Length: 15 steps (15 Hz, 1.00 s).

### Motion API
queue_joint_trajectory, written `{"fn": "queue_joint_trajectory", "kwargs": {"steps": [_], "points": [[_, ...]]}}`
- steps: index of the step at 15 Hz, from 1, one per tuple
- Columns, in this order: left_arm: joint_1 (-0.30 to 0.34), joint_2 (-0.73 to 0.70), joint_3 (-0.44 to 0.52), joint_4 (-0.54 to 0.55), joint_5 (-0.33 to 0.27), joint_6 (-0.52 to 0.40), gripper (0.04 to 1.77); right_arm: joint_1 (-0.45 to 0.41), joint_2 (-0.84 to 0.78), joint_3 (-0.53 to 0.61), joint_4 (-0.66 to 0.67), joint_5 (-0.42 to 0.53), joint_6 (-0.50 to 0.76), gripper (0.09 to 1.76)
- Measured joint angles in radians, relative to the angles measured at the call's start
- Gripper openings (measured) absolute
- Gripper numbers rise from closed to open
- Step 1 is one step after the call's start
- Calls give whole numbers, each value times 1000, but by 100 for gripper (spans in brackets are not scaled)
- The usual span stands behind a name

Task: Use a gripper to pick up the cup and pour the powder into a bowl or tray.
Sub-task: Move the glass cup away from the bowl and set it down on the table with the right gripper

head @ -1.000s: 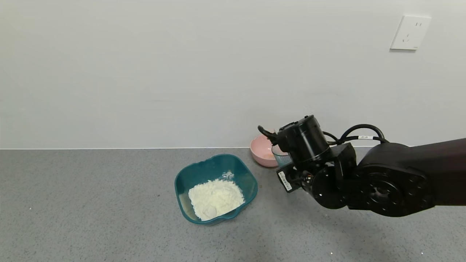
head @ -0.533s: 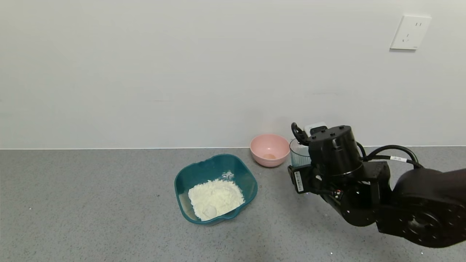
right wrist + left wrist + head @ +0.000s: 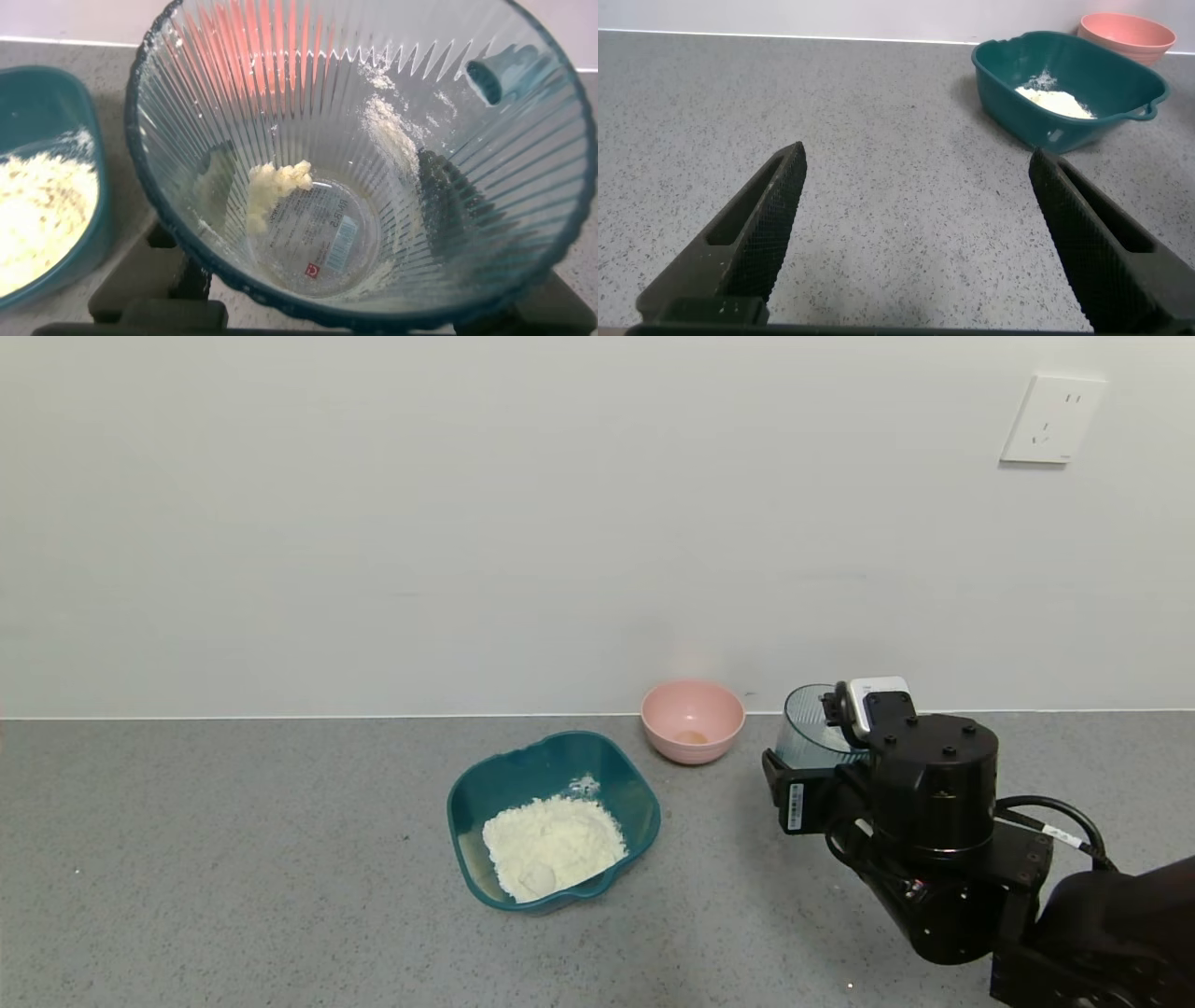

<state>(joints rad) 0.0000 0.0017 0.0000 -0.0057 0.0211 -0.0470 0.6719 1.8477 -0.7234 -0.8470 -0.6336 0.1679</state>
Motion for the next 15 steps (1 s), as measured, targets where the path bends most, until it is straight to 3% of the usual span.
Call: {"fn": "queue_joint_trajectory", "kwargs": {"steps": [7,15], "points": [[0,0,0,0,-1,0,172,-39,174,70,-305,-8,-4,135],[0,0,0,0,0,0,172,-111,322,84,-439,-12,-5,135]]}}
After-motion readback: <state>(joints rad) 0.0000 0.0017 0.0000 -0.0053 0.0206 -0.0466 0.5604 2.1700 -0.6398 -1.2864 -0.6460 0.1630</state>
